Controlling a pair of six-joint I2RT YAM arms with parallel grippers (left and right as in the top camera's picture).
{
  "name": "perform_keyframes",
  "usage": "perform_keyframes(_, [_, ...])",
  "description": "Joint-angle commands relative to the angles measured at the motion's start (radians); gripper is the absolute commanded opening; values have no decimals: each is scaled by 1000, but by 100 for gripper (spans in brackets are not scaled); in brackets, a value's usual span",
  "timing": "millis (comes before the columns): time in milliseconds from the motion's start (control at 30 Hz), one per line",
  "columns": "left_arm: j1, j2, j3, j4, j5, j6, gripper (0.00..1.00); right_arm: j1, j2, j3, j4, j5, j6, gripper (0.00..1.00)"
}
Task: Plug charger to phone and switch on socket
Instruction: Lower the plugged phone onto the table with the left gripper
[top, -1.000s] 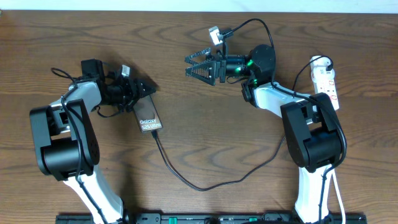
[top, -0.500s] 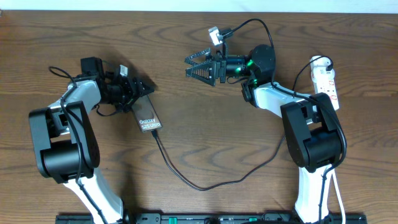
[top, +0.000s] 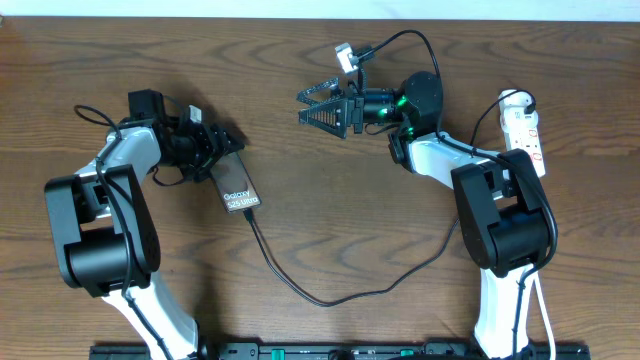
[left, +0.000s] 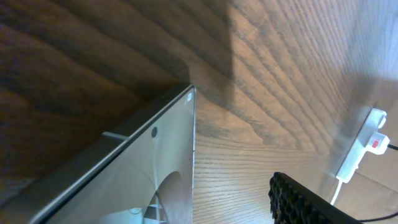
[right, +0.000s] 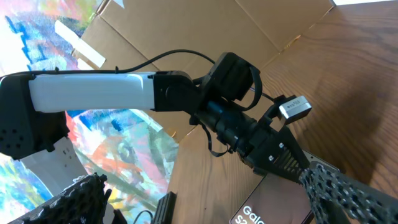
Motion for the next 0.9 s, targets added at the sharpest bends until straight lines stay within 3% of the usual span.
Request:
perform_keyframes(0, [11,98,-72,-57,-311,-20,73,6,-14,18,3,-2,-15,99])
perform_keyframes(867, [11,98,-72,-133,-361,-23,74,6,-14,18,3,-2,-15,99])
